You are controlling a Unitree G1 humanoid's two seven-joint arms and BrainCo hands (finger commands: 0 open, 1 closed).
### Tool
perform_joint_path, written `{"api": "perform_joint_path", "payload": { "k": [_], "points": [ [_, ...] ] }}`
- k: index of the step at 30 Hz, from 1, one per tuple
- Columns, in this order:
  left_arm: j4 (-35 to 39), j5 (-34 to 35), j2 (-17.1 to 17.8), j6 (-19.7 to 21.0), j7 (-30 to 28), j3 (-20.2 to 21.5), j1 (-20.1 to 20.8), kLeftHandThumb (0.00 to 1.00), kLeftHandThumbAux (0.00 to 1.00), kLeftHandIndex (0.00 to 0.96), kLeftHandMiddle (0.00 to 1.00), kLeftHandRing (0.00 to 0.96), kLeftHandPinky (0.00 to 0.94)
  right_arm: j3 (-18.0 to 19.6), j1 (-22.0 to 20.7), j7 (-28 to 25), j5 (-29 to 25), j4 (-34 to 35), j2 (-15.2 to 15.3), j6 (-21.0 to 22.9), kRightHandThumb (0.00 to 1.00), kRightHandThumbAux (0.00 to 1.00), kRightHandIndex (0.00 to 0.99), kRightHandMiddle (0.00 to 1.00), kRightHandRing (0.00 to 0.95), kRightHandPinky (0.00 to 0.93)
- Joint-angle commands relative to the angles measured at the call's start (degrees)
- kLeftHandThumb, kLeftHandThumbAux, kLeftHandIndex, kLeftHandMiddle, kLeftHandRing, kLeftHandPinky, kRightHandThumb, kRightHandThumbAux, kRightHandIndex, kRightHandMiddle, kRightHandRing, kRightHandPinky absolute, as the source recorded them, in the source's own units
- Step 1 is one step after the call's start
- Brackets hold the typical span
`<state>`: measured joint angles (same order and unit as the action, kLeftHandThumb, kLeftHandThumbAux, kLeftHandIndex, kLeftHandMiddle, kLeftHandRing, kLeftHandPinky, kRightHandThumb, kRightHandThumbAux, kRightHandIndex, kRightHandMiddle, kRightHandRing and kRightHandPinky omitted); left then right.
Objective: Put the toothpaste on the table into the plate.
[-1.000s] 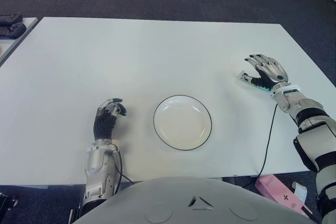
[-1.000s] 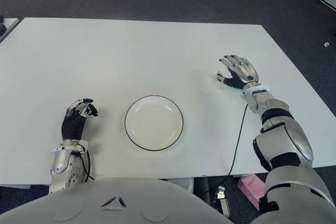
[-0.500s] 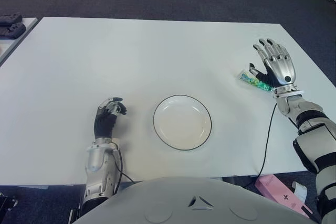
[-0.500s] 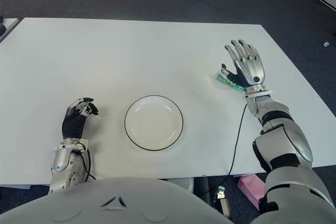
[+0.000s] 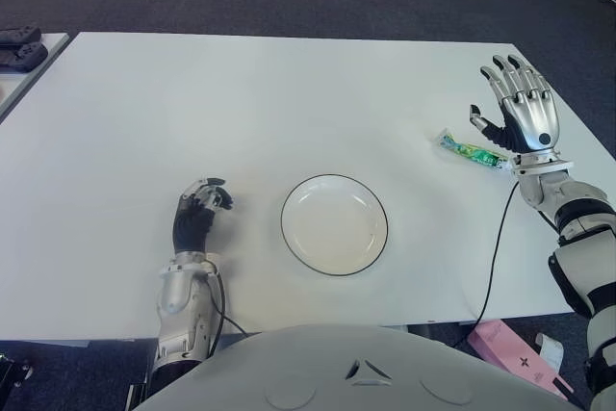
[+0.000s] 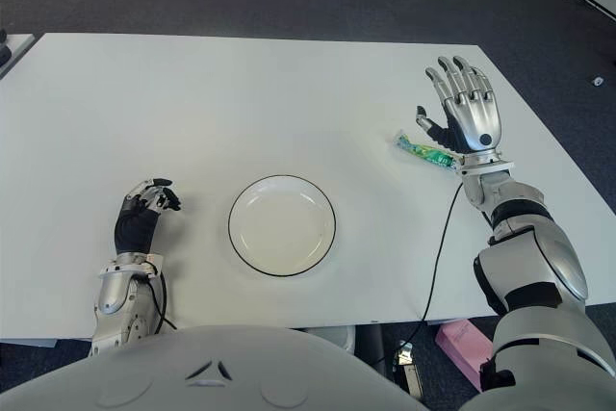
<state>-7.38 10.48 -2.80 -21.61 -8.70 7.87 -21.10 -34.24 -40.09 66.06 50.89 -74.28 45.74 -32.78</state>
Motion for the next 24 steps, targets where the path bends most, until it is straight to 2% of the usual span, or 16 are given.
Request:
{"api": "perform_joint_path", "payload": {
  "k": [1, 7, 12, 18, 24],
  "points": [
    [-2.2, 0.5, 0.5, 0.8, -0.9, -0.2, 0.0, 0.7, 0.719, 0.433, 0.601, 0.58, 0.558, 1.7, 1.0, -6.3, -2.5, -0.7, -0.5, -0.3, 0.559, 0.285, 0.0, 0.0, 0.0, 0.0],
    [-2.6, 1.0, 0.5, 0.5, -1.2, -0.1, 0.1, 0.701, 0.719, 0.434, 0.606, 0.585, 0.567, 4.0, 1.6, -19.1, -5.7, -1.1, -0.6, 1.8, 0.558, 0.239, 0.0, 0.0, 0.0, 0.0],
    [-2.1, 1.1, 0.3, 1.1, -0.6, -0.2, 0.0, 0.703, 0.719, 0.434, 0.61, 0.587, 0.572, 4.7, 1.5, -30.5, -7.0, -0.8, -0.5, 5.5, 0.538, 0.196, 0.0, 0.0, 0.0, 0.0],
    [-1.9, 0.5, 0.6, 0.9, -0.4, -0.2, -0.1, 0.702, 0.72, 0.434, 0.611, 0.587, 0.571, 5.7, 1.3, -40.8, -8.7, -0.2, -0.8, 10.1, 0.519, 0.152, 0.0, 0.0, 0.0, 0.0],
    [-1.6, 0.6, 0.7, 1.3, -0.2, -0.1, -0.1, 0.701, 0.719, 0.434, 0.606, 0.586, 0.573, 6.4, 2.3, -45.8, -9.7, -1.6, -1.9, 14.0, 0.513, 0.141, 0.0, 0.0, 0.0, 0.0]
  ]
}}
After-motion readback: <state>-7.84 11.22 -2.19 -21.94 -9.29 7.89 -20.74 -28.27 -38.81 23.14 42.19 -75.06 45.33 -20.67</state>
